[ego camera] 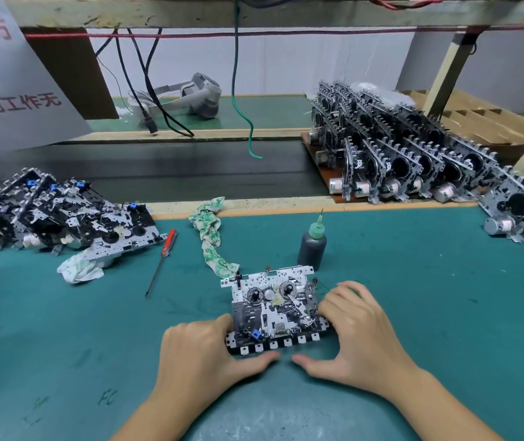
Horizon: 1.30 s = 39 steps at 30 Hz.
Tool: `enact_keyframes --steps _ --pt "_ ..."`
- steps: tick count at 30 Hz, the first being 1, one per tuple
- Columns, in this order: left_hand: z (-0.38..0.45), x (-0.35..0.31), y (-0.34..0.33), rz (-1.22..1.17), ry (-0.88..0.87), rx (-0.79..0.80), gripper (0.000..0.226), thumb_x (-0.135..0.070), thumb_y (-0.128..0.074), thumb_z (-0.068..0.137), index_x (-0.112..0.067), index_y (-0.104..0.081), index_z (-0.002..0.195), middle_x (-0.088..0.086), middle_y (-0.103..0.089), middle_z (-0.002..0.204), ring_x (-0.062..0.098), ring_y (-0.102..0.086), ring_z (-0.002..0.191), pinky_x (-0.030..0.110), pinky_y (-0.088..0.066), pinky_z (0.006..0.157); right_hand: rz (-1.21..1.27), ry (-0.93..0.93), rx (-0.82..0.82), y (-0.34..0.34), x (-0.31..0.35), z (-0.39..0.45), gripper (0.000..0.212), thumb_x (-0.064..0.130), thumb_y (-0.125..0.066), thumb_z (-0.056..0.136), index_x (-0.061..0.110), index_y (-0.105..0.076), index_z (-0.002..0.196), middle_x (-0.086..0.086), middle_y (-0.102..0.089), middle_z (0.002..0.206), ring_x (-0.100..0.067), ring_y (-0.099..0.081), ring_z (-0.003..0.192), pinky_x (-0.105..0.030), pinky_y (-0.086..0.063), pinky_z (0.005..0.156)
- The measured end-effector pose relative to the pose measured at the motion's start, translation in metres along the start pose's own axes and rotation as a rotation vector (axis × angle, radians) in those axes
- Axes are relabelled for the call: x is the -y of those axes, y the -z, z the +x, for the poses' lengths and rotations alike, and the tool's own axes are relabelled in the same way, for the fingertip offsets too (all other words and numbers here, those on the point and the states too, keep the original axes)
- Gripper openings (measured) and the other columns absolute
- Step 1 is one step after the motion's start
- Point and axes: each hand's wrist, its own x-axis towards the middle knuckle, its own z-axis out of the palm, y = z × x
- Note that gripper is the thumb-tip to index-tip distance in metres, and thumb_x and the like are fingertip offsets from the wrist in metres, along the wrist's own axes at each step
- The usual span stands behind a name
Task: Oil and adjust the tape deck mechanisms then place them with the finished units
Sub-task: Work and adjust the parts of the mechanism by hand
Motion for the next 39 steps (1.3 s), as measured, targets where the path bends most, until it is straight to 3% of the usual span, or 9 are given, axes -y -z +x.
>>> enact_keyframes --steps 5,13,21,25,28,32,39 --pt "-0.001 -0.001 -0.003 -0.003 -0.100 -0.032 0.062 -0.077 -0.054 0.057 -0.019 -0.038 0.043 -0.001 -0.035 0.031 0.016 -0.040 0.027 0.017 -0.028 0.033 -0.065 -0.073 -0.051 -0.005 0.001 0.000 0.058 0.069 -0.062 0.067 0.012 -0.056 0.053 0.004 -0.053 0.056 -0.021 -0.054 0.059 -0.034 -0.044 0.083" --pt "0.000 0.004 0.001 0.027 -0.018 0.028 0.059 -0.078 -0.049 0.057 -0.020 -0.049 0.047 0.001 -0.040 0.031 0.019 -0.046 0.029 0.023 -0.030 0.032 -0.024 0.027 0.039 -0.001 -0.005 0.000 0.046 0.054 -0.058 0.078 0.011 -0.059 0.062 0.002 -0.056 0.064 -0.021 -0.056 0.066 -0.031 -0.041 0.086" --pt "0.005 -0.004 0.001 0.039 0.070 -0.014 0.058 -0.073 -0.047 0.052 -0.017 -0.040 0.039 0.003 -0.034 0.027 0.020 -0.041 0.024 0.020 -0.023 0.036 0.073 0.015 0.074 0.000 -0.005 0.000 0.056 0.066 -0.062 0.070 0.010 -0.058 0.064 0.003 -0.053 0.066 -0.018 -0.053 0.068 -0.030 -0.038 0.094" --pt "0.006 0.010 0.006 -0.047 -0.095 0.070 0.059 -0.082 -0.048 0.054 -0.025 -0.033 0.051 -0.002 -0.042 0.032 0.017 -0.046 0.030 0.022 -0.035 0.033 0.030 0.011 0.029 -0.003 -0.004 -0.003 0.047 0.056 -0.064 0.074 0.012 -0.057 0.059 0.003 -0.052 0.061 -0.020 -0.053 0.065 -0.031 -0.041 0.086" --pt "0.005 0.016 0.010 -0.056 -0.192 0.122 0.057 -0.077 -0.052 0.057 -0.024 -0.030 0.056 -0.009 -0.041 0.036 0.009 -0.042 0.032 0.018 -0.036 0.033 -0.002 -0.029 0.005 -0.004 -0.006 -0.002 0.044 0.053 -0.062 0.074 0.012 -0.059 0.060 0.003 -0.053 0.061 -0.021 -0.054 0.062 -0.032 -0.040 0.085" --pt "0.006 0.015 0.007 -0.018 -0.179 0.053 0.052 -0.061 -0.051 0.069 -0.014 -0.042 0.048 -0.006 -0.040 0.035 0.018 -0.042 0.031 0.017 -0.031 0.031 0.038 -0.006 0.033 -0.004 -0.006 -0.002 0.046 0.055 -0.062 0.074 0.011 -0.058 0.062 0.003 -0.053 0.063 -0.020 -0.054 0.066 -0.033 -0.039 0.090" --pt "0.003 0.014 0.008 0.000 -0.133 0.039 0.050 -0.063 -0.051 0.067 -0.018 -0.038 0.050 -0.005 -0.041 0.035 0.019 -0.045 0.032 0.020 -0.031 0.034 0.071 0.015 0.013 -0.001 -0.005 -0.003 0.047 0.056 -0.066 0.072 0.011 -0.057 0.061 0.003 -0.052 0.063 -0.018 -0.052 0.066 -0.032 -0.040 0.091"
